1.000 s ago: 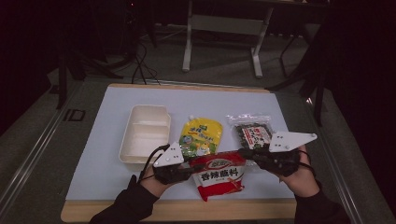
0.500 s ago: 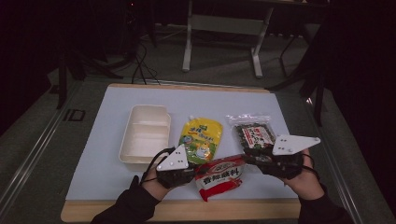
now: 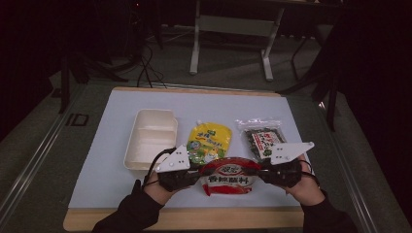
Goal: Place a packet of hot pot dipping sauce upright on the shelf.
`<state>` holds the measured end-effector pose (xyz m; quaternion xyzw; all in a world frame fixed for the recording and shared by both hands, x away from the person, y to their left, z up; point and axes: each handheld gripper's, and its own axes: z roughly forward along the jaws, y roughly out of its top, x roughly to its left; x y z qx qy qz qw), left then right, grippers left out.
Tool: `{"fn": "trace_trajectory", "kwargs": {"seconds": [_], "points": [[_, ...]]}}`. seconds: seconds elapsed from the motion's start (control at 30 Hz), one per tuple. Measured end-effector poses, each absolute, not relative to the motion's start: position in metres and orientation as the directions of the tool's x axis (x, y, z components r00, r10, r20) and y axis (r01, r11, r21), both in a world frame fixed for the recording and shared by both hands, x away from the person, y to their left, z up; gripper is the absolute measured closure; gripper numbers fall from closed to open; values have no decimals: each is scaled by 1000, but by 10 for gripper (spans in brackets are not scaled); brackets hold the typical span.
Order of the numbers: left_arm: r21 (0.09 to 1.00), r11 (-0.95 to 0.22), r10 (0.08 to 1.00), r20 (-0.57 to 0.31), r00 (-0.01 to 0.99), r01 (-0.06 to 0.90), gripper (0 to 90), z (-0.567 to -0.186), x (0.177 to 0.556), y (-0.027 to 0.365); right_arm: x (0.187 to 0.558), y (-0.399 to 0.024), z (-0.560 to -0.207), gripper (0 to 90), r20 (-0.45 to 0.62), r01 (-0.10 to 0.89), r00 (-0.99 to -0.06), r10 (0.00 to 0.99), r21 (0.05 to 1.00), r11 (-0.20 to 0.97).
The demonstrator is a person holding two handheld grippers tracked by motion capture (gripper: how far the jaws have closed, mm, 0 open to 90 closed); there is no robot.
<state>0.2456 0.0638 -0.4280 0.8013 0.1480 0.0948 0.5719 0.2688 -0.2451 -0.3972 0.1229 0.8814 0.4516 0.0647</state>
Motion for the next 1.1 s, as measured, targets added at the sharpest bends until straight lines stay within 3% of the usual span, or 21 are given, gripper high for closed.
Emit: {"fn": "trace_trajectory", "kwargs": {"seconds": [0.17,0.2,0.47,0.63,0.7,0.73,0.9,0.93,1.1], "points": [[945,-285,364,-46,930,158,814,-430,249,68,270,-243,-394,898,-1,158,-963,269,807,568],[946,-276,379,-57,924,171,725,-431,249,71,271,-242,-393,898,-5,159,-961,275,807,570],[958,-221,471,-60,880,183,433,-433,237,81,283,-244,-377,899,-21,158,-949,315,831,533],[957,-222,510,-48,859,185,329,-440,234,87,291,-242,-368,899,-34,153,-945,326,833,531],[959,-210,528,-53,848,191,329,-442,233,88,293,-241,-366,899,-41,152,-941,335,835,529],[960,-201,527,-63,847,196,260,-445,232,89,299,-239,-361,899,-39,151,-939,340,844,514],[957,-206,514,-73,855,205,198,-455,229,86,303,-236,-357,899,-48,146,-937,347,848,510],[957,-200,506,-84,858,211,138,-458,228,86,308,-233,-354,899,-42,149,-936,351,853,500],[954,-199,511,-96,854,226,50,-470,225,83,319,-226,-349,899,-42,150,-933,357,856,494]]}}
